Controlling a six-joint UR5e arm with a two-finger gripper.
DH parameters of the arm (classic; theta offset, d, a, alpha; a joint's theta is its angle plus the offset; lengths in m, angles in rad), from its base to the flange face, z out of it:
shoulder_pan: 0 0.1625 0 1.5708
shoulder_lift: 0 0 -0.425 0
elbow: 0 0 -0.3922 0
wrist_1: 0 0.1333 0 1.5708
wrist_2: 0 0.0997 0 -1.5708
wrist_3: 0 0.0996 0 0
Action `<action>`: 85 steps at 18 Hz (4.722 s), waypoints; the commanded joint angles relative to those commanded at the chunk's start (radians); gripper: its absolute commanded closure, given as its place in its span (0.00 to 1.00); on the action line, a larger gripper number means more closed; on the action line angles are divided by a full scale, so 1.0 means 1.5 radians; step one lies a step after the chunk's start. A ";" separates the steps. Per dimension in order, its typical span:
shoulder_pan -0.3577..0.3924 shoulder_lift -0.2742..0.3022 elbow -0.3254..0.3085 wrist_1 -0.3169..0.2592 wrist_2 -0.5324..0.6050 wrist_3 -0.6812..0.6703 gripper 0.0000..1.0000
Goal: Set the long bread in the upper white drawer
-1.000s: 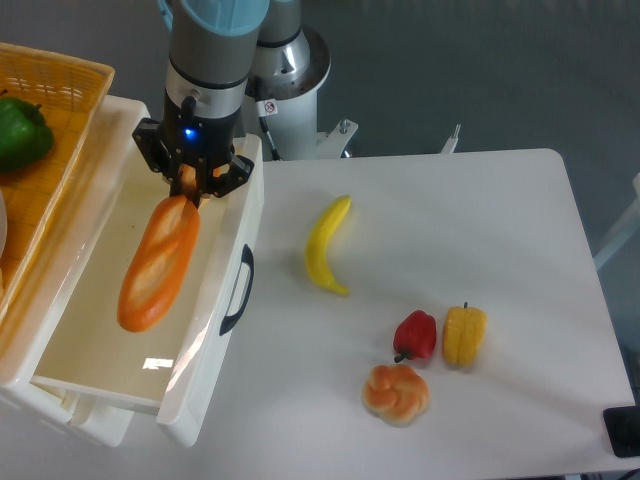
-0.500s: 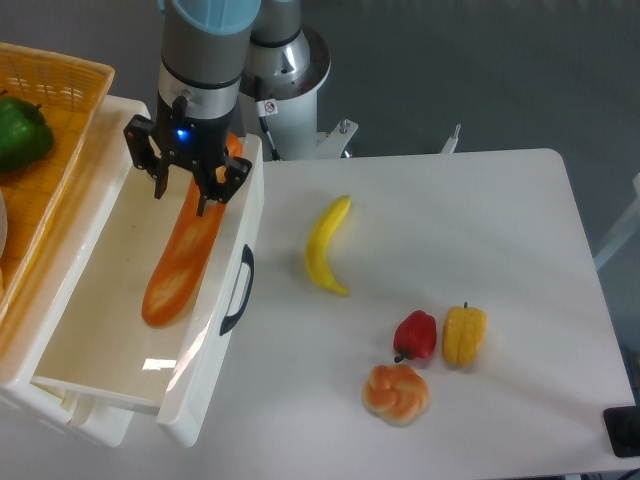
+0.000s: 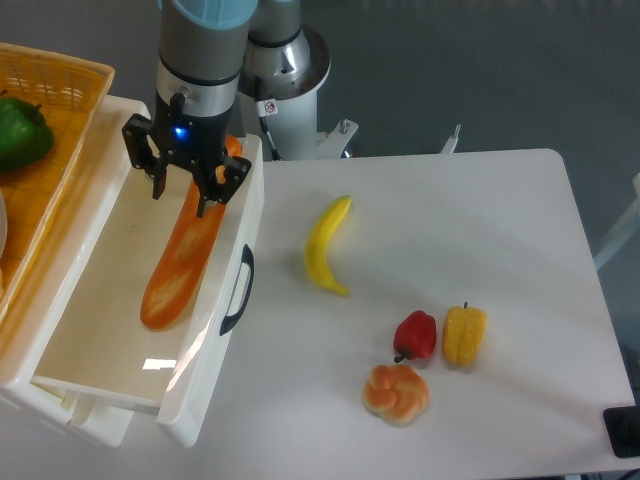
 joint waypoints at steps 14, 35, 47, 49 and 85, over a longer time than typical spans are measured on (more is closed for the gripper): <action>0.044 0.046 -0.030 -0.093 0.063 0.105 0.00; 0.055 0.055 -0.057 -0.233 0.116 0.325 0.00; 0.052 0.056 -0.058 -0.234 0.079 0.329 0.00; 0.052 0.056 -0.058 -0.234 0.078 0.329 0.00; 0.076 0.033 -0.010 -0.221 0.010 0.315 0.00</action>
